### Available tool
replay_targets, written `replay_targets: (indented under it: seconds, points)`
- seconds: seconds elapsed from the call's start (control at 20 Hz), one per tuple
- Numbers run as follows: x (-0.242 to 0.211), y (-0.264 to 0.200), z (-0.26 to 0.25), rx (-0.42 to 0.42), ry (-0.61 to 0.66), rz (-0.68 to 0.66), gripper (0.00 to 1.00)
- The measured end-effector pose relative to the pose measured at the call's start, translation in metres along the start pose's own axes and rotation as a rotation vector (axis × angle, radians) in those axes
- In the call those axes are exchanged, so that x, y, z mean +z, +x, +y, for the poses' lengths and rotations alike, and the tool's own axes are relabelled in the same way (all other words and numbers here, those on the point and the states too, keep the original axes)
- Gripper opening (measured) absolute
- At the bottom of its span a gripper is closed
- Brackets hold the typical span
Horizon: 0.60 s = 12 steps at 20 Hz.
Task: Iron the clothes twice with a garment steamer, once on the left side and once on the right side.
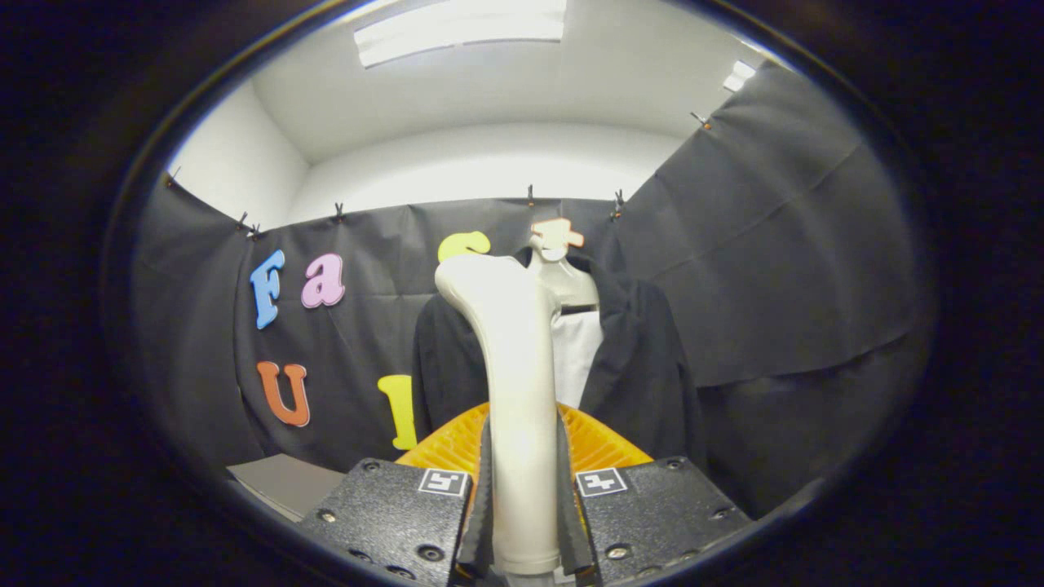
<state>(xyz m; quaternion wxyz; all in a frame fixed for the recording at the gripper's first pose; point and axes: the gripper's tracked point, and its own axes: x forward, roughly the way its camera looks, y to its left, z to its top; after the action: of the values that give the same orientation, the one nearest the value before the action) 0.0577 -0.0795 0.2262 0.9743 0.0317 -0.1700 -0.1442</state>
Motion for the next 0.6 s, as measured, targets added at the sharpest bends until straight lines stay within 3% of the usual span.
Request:
replay_targets:
  seconds: [0.2,0.6]
  points:
    - [-0.002,0.039,0.014,0.013,-0.022,0.000,0.35]
    - [0.033,0.096,0.006,-0.108,-0.131,-0.103,0.35]
